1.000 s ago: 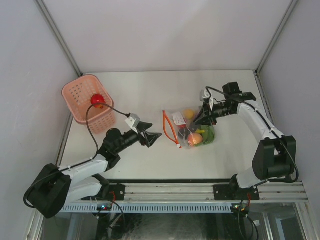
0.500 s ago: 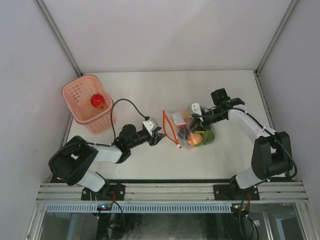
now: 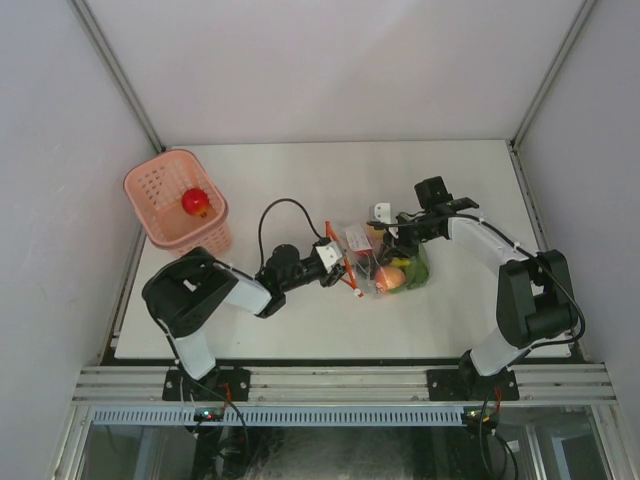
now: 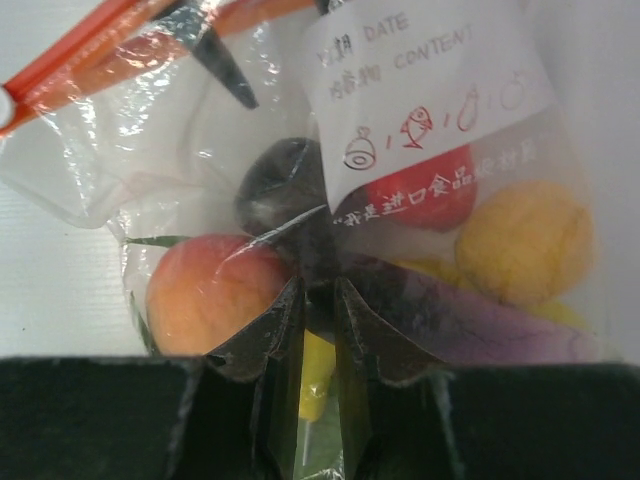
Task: Open the zip-top bag and remove the fake food
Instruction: Pick up the fake fruit from the zipper food storage bag.
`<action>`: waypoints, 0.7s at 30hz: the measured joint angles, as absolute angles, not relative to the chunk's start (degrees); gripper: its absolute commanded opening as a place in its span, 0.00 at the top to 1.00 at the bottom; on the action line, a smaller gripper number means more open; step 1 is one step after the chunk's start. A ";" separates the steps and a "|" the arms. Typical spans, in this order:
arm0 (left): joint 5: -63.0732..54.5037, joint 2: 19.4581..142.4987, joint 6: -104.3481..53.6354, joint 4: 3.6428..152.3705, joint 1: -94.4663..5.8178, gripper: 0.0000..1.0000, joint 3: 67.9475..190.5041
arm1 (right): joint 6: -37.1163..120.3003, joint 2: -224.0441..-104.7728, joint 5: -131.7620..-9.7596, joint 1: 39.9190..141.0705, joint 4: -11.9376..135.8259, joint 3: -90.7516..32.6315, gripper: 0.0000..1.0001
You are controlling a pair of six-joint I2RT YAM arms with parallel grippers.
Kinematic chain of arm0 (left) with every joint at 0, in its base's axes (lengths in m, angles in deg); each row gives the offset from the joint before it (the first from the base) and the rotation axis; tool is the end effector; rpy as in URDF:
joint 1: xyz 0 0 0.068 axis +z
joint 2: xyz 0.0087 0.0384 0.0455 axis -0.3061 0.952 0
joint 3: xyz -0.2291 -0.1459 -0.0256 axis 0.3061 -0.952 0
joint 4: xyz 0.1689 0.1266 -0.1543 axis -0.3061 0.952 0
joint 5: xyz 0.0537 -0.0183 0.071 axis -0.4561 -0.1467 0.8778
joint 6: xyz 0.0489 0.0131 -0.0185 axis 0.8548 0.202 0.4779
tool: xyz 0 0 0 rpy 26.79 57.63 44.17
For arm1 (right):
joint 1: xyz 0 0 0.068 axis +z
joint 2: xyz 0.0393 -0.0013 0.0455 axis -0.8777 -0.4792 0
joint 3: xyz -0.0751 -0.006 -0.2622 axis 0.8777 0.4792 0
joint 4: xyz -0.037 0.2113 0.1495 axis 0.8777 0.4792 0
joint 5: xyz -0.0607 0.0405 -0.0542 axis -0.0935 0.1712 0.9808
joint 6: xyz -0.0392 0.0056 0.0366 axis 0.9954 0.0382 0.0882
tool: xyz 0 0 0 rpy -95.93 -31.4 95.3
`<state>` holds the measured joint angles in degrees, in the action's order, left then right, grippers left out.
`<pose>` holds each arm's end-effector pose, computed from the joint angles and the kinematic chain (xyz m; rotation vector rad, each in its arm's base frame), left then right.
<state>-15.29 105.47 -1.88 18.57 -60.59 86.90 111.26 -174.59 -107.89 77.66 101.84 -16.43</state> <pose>0.2210 -0.2203 0.1479 1.0257 1.4300 -0.6840 0.2867 0.1099 0.2218 -1.6767 1.7367 0.7322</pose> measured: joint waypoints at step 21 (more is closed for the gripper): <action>-14.57 118.23 0.22 14.44 -66.51 0.25 94.40 | 102.21 -180.58 -105.69 74.56 100.61 -20.36 0.86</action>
